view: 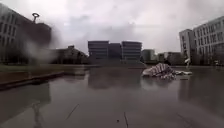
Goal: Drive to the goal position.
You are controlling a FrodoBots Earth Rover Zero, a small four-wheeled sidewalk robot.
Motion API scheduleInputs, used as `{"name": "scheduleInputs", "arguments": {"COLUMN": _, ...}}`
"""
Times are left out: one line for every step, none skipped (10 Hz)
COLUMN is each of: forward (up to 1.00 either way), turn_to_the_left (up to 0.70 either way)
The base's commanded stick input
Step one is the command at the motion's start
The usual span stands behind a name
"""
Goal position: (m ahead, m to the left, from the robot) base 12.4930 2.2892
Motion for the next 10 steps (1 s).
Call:
{"name": "scheduleInputs", "arguments": {"forward": 0.70, "turn_to_the_left": 0.00}}
{"name": "scheduleInputs", "arguments": {"forward": 0.70, "turn_to_the_left": 0.00}}
{"name": "scheduleInputs", "arguments": {"forward": 0.70, "turn_to_the_left": 0.00}}
{"name": "scheduleInputs", "arguments": {"forward": 0.70, "turn_to_the_left": 0.00}}
{"name": "scheduleInputs", "arguments": {"forward": 0.70, "turn_to_the_left": 0.00}}
{"name": "scheduleInputs", "arguments": {"forward": 0.70, "turn_to_the_left": 0.00}}
{"name": "scheduleInputs", "arguments": {"forward": 0.70, "turn_to_the_left": 0.00}}
{"name": "scheduleInputs", "arguments": {"forward": 0.70, "turn_to_the_left": 0.00}}
{"name": "scheduleInputs", "arguments": {"forward": 0.70, "turn_to_the_left": 0.00}}
{"name": "scheduleInputs", "arguments": {"forward": 0.70, "turn_to_the_left": 0.00}}
